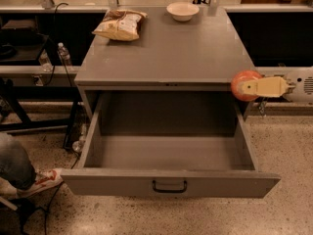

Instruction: Pick apple from top drawer and place on counter

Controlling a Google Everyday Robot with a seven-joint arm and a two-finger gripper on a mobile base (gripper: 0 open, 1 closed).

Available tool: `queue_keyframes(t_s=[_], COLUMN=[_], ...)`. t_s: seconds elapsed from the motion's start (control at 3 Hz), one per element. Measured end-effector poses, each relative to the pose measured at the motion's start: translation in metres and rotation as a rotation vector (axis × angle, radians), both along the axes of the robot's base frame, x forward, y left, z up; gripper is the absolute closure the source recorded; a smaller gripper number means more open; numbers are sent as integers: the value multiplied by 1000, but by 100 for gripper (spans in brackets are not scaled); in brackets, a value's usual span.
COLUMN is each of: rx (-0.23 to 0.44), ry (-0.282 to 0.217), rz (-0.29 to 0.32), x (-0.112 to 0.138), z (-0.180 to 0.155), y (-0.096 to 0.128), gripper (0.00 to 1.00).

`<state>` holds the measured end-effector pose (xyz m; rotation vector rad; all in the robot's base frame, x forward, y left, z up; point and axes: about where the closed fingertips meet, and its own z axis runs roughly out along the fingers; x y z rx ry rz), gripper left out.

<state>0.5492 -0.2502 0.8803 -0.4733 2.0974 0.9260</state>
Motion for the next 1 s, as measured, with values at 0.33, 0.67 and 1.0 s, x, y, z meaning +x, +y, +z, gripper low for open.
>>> queue_keyframes(t_s=[0.33,0.67,1.0], rx=[8,1,-72], ry=[-71,-177,-242], rz=[-18,-54,-102], x=[27,68,106], z=[15,38,46], y=[-2,-3,4], gripper=[100,100,100])
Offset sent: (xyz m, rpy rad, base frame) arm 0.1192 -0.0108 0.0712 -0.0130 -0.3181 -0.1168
